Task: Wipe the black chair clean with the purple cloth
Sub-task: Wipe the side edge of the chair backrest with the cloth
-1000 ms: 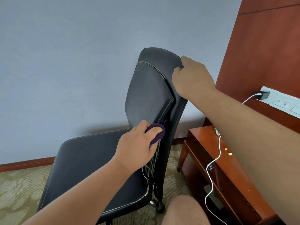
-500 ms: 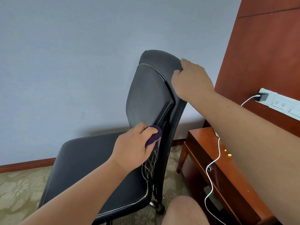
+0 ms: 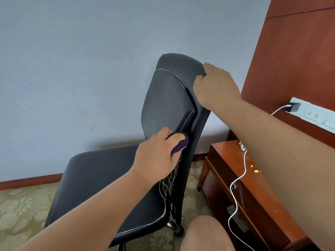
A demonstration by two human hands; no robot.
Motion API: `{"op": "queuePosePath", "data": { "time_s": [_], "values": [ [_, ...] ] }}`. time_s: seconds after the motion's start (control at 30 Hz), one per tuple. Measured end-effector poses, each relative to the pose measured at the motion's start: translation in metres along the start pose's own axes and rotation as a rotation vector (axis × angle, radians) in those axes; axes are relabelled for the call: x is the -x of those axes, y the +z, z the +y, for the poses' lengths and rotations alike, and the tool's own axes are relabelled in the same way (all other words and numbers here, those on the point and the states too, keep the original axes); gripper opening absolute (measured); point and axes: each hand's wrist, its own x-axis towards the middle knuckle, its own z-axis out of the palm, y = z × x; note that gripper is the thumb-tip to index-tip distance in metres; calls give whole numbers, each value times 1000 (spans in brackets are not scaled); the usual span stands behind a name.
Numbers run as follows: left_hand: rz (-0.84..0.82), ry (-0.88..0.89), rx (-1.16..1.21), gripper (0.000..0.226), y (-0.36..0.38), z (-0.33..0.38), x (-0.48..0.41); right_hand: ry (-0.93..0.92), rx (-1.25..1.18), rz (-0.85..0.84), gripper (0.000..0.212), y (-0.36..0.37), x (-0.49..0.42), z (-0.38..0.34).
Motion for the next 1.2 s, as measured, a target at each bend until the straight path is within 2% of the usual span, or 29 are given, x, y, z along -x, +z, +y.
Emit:
{"op": "queuePosePath", "data": {
  "time_s": [0.1,0.23,0.3,0.5,0.67,0.77,0.83,1.0,1.2],
  "values": [
    [-46,17,-14,29,6,-2,5,10,6,-14,38,-1,1,1],
    [-100,31,-30,31,9,-12,18,-1,11,-13,13,0,1,0],
    [-132,48,-59,30,9,-14,22,-4,12,-12,9,0,1,0],
    [-125,17,-59,26,-1,-8,15,-5,-16,-9,5,1,1,0],
    [-49,-3,10,28,-7,2,-3,-2,-26,-4,17,1,1,0],
    [-84,5,-9,28,-4,5,-4,0,-23,-3,16,1,1,1],
    [-106,23,-46,28,-1,3,0,-1,-19,-5,8,1,0,2],
    [-257,48,-197,32,9,-6,23,-10,-21,-2,6,2,-1,3],
    [-221,-42,-107,27,5,1,18,-6,-23,-5,6,3,-2,2]
  ]
}}
